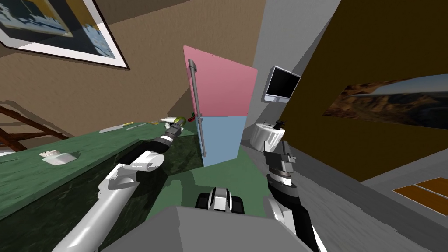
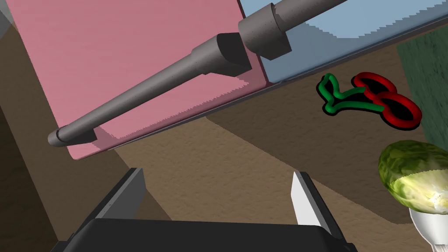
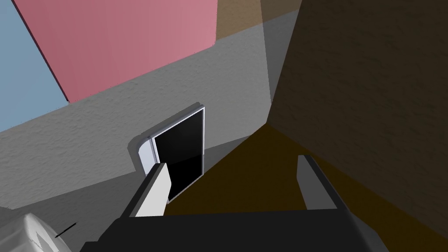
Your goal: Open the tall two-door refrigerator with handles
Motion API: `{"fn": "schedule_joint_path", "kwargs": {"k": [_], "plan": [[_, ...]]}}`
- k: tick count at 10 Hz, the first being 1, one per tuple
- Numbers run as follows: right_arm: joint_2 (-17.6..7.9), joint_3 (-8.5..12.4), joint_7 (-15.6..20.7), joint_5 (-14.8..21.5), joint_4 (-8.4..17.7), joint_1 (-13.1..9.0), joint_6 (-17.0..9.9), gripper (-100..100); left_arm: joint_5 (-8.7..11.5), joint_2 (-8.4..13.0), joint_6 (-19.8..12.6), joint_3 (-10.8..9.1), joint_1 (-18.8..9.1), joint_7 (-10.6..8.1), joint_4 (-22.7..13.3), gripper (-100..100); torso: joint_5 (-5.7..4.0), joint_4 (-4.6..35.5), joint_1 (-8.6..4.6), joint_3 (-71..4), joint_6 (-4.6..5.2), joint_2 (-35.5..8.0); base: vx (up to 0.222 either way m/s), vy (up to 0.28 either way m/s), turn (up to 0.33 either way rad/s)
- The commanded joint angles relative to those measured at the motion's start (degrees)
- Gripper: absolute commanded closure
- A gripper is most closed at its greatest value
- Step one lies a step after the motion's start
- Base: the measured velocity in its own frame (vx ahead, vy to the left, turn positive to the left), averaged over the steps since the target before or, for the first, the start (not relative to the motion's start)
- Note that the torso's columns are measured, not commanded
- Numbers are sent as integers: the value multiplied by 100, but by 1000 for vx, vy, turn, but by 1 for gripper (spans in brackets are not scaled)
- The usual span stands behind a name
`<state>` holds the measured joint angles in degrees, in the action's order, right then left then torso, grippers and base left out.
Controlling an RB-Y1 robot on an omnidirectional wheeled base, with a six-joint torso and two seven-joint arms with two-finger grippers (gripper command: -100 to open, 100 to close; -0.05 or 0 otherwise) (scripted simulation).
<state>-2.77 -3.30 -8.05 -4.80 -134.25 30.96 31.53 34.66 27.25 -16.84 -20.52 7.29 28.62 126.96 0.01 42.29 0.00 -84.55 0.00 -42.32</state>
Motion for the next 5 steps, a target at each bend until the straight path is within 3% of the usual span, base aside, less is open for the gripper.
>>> {"fn": "schedule_joint_path", "kwargs": {"k": [1,2,3,4,5], "plan": [[0,0,0,0,0,0,0,0,232,133,-347,-98,-122,155,-51,-100,-1,0,-2,-1,1,3,52,-22,-9],[0,0,0,0,0,0,0,0,427,243,-558,-183,-229,286,-89,-100,-1,0,-3,0,0,1,56,-30,-13],[0,0,0,0,0,0,0,0,427,243,-625,-183,-229,286,-89,-100,-2,0,-4,-2,1,4,53,-18,-7],[0,0,0,0,0,0,0,0,617,353,-850,-267,-334,414,-128,-100,0,-1,1,-2,0,3,64,-30,-14],[0,0,0,0,0,0,0,0,617,353,-898,-267,-334,414,-128,-100,-1,-1,-1,-4,1,7,51,-21,-7]]}}
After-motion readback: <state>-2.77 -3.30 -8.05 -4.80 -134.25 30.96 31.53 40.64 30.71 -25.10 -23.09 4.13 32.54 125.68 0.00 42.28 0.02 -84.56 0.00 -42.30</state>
